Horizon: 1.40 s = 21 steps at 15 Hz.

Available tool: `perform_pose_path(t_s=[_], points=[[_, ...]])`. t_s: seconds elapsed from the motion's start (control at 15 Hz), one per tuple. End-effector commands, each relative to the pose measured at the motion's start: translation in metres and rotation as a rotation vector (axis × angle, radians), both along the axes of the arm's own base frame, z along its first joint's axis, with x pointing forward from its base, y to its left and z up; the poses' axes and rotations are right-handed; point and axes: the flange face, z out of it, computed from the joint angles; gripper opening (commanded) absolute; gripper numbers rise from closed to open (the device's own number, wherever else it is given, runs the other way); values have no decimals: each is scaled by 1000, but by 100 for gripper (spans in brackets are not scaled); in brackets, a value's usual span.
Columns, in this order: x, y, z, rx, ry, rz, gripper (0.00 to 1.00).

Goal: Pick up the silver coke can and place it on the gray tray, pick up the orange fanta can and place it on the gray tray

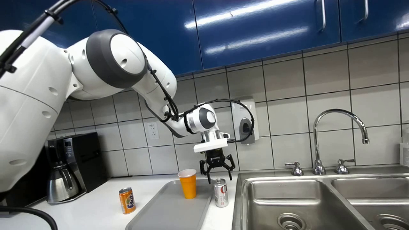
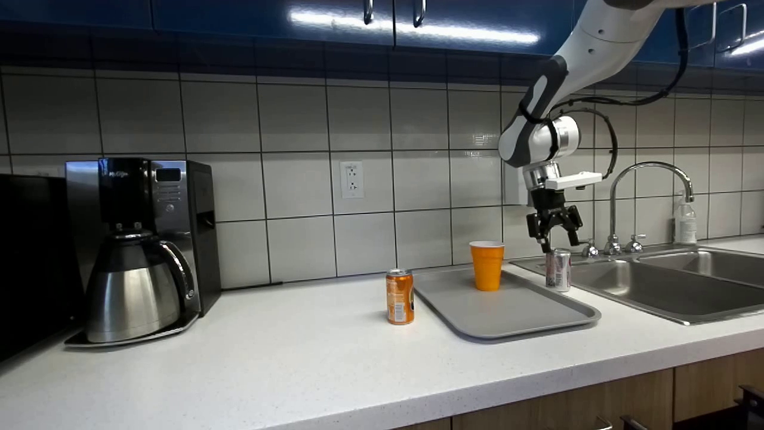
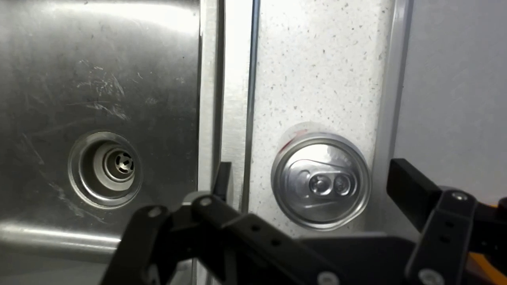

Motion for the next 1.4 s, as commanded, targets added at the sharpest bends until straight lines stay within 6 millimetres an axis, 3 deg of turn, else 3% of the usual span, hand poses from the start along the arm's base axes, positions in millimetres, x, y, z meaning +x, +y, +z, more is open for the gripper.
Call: perform_pose_path(t_s=[0.0,0.13,1.33], points=[[7,-9,-6,-1,-7,20,100],[1,-3,-8,0,7,-1,100],[-3,-5,-16,-11,-30,21,100]])
